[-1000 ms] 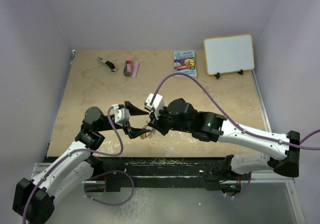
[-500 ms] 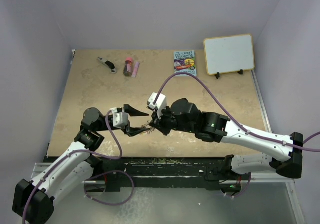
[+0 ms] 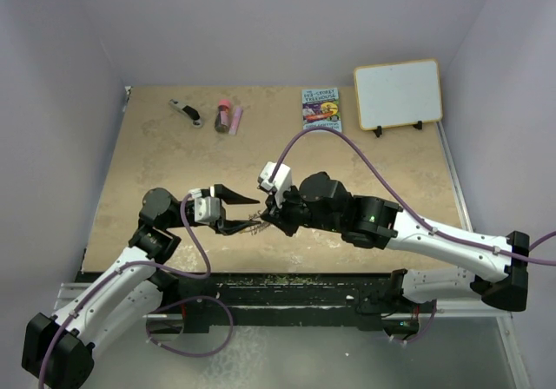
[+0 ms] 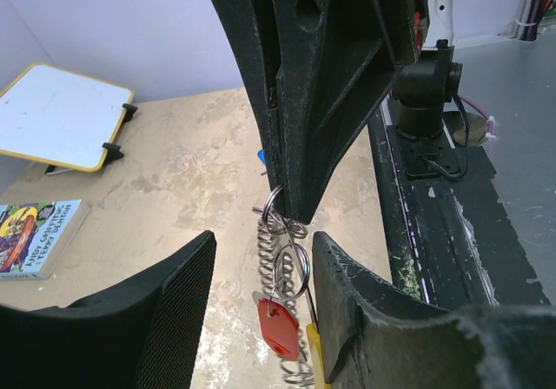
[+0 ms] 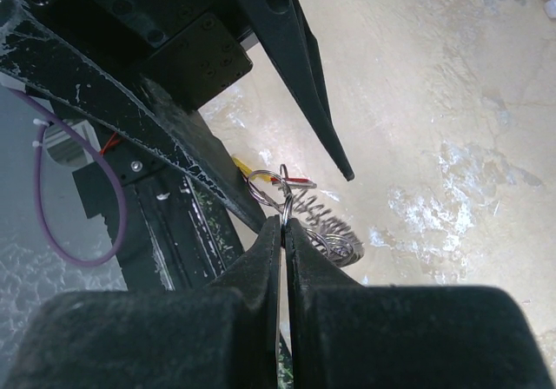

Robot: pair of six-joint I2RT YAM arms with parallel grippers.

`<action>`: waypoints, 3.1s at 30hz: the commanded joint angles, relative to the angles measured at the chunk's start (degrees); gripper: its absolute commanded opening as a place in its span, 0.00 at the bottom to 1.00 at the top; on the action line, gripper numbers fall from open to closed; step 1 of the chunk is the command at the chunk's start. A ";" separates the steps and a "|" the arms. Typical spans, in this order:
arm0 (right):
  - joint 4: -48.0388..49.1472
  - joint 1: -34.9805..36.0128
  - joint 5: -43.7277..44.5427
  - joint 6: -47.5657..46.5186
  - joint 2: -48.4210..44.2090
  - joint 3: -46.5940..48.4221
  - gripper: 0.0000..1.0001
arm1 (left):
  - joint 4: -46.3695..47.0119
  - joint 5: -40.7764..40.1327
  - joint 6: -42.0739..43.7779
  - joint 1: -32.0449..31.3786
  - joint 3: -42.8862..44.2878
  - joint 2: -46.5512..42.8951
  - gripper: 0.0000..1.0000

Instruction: Put the keys on the keyring

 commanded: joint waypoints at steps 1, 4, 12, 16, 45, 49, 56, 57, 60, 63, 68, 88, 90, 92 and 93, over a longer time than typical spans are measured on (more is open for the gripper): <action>3.40 0.37 -1.25 0.48 -1.48 0.61 0.00 | 3.15 0.95 0.04 -0.13 2.21 -0.07 0.51; 3.39 0.46 -1.95 0.17 -1.16 0.70 0.00 | 3.74 0.97 0.07 -0.13 2.24 0.10 0.52; 2.63 0.90 -2.26 -0.37 -0.08 1.63 0.00 | 4.88 6.04 0.49 -0.19 3.38 0.82 0.48; 2.76 1.05 -2.17 -0.58 -0.04 1.85 0.00 | 3.97 8.83 1.16 -0.16 3.38 0.82 0.40; 3.75 1.45 -4.01 -0.24 -0.48 1.51 0.00 | -2.13 9.20 7.36 -0.22 3.75 0.37 0.22; 3.63 1.56 -3.95 -0.18 -0.23 1.34 0.00 | -0.61 9.02 5.98 -0.22 3.86 0.27 0.22; 3.87 1.55 -3.75 0.08 -0.36 0.97 0.00 | 2.57 8.98 3.03 -0.18 3.80 0.19 0.24; 3.82 1.52 -3.75 0.09 -0.36 1.01 0.00 | 2.88 9.06 2.87 -0.15 3.77 0.23 0.24; 4.00 1.52 -3.74 0.19 -0.49 0.97 0.00 | 3.04 9.50 2.79 -0.24 3.51 0.28 0.19; 4.06 1.54 -3.67 0.18 -0.49 0.97 0.00 | 2.14 9.62 3.40 -0.22 3.24 0.13 0.06; 4.20 1.52 -3.84 0.16 -0.45 1.15 0.00 | 1.64 9.50 3.77 -0.22 3.19 0.12 0.04; 7.77 1.55 9.89 5.94 -10.75 -0.82 0.38 | -0.23 4.84 -1.37 -0.13 2.42 -1.00 0.04; 7.13 1.56 12.34 6.71 -11.14 -0.79 0.39 | -0.23 4.66 -1.81 -0.13 2.36 -0.95 0.04; 5.51 1.53 17.45 8.03 -11.17 -0.90 0.40 | 0.31 4.16 -2.58 -0.13 2.29 -0.94 0.04; 5.01 1.52 19.20 8.92 -11.22 -1.06 0.41 | 0.90 3.98 -3.22 -0.13 2.15 -0.98 0.04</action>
